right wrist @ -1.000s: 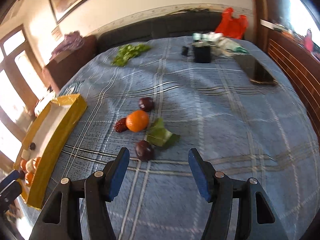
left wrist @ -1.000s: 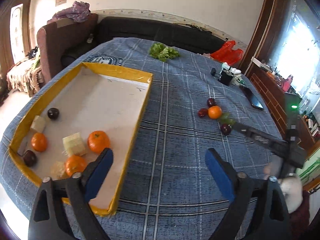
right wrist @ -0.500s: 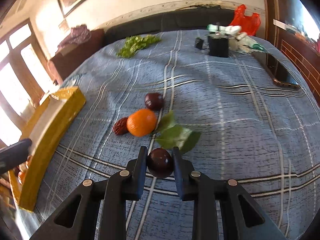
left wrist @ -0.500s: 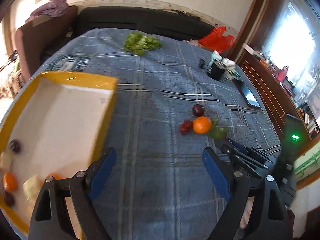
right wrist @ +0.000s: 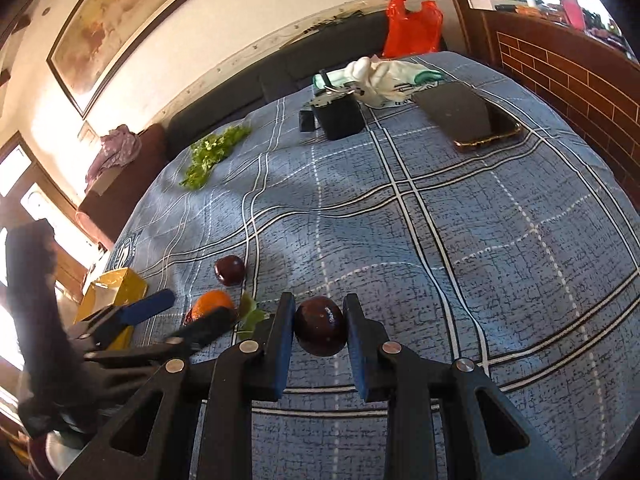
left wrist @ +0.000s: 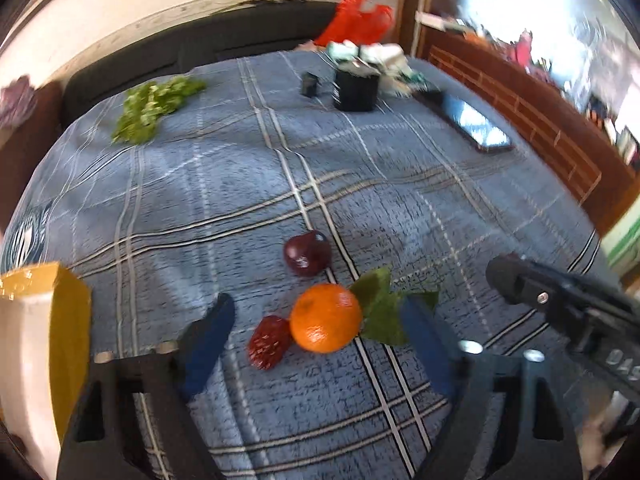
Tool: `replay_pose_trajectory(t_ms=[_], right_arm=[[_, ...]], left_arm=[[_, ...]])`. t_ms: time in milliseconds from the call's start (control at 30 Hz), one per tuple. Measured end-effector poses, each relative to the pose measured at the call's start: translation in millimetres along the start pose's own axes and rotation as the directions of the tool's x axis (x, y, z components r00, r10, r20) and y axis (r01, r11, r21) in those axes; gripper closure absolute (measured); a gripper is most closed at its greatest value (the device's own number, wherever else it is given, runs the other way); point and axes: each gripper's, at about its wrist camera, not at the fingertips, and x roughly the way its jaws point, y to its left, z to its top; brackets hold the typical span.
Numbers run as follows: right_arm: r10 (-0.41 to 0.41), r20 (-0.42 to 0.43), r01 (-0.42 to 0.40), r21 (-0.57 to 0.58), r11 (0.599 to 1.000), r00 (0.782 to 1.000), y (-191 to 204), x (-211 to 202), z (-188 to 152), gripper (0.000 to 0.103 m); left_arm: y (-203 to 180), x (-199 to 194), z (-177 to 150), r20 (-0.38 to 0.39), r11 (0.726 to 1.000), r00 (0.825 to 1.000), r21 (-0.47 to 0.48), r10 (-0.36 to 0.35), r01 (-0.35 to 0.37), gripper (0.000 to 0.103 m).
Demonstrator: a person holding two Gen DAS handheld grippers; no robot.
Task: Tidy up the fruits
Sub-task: 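Grasp a dark plum with the right tool while the left grasps an orange, then carry the plum and orange into the tray and open both tools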
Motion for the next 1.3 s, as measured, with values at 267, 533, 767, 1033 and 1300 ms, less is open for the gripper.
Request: replay_pose_trajectory(t_ms=[267,533,767,1033,1300], right_arm=[[-0.003,0.005,0.003,-0.032,0.999,1.000,7,0,-2,0.076],[0.017,0.024,-0.014,-0.118,0.993,1.000,30,-3,-12,0.076],[-0.011,0.032,0.017,-0.207,0.978,0.999,53,3,-28,0.076],[-0.061,0.054,0.074,-0.293,0.953,0.997,71,4,-40,0.076],[0.072,0.020,-0.058,-0.391,0.919,0.997,135,-35,-53,0.076]], left_arm=[[8,-25,-10,0.030,0.997,1.000,-0.081,-0.004,0.006,0.069],[33,-117,-52,0.158,0.976,0.987,-0.216,0.038,-0.003,0.068],[82,-159,-101,0.141,0.918,0.967,-0.370,0.210,-0.145,0.068],[144,-202,-158,0.169,0.831,0.958,-0.546,0.230,-0.103,0.068],[204,-233,-180,0.169,0.779,0.932,-0.607,0.322,-0.158,0.068]])
